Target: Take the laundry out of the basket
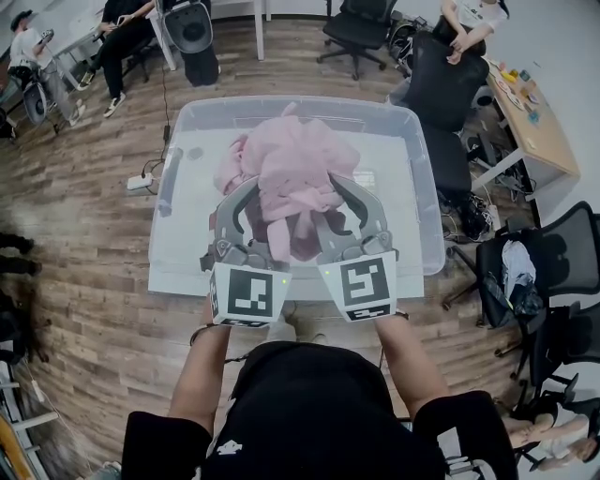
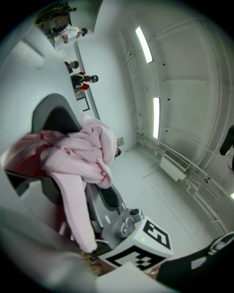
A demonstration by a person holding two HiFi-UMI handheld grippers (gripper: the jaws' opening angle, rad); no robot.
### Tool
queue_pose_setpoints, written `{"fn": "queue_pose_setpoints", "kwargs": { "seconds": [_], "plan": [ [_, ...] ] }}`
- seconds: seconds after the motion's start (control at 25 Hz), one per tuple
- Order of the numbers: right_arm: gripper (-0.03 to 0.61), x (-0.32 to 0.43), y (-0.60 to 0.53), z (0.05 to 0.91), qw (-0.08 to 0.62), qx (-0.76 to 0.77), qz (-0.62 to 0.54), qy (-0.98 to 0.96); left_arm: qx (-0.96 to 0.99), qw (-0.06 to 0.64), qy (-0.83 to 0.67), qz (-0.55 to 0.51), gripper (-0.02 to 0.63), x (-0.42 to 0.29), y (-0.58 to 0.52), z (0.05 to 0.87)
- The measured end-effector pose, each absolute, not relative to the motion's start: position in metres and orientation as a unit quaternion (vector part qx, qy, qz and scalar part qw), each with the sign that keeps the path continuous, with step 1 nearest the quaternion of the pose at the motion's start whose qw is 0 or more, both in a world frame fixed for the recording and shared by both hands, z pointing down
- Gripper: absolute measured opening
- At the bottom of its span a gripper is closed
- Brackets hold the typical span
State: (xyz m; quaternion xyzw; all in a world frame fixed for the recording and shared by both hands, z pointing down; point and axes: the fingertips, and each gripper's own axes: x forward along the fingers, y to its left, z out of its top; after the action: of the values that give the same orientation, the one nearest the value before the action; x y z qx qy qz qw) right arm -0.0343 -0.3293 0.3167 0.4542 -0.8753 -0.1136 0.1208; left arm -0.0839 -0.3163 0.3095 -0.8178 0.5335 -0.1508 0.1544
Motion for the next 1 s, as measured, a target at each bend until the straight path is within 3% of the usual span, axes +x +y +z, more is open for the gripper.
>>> {"fn": "queue_pose_setpoints", "kwargs": {
  "seconds": [1.0],
  "plan": [
    [0.101,0.036,-0.225,0.316,0.081,0.416,-0.137,-0.895,-0.785,0.164,0.583,-0.129,0.213,-0.011,-0.206,0.307]
  ]
}}
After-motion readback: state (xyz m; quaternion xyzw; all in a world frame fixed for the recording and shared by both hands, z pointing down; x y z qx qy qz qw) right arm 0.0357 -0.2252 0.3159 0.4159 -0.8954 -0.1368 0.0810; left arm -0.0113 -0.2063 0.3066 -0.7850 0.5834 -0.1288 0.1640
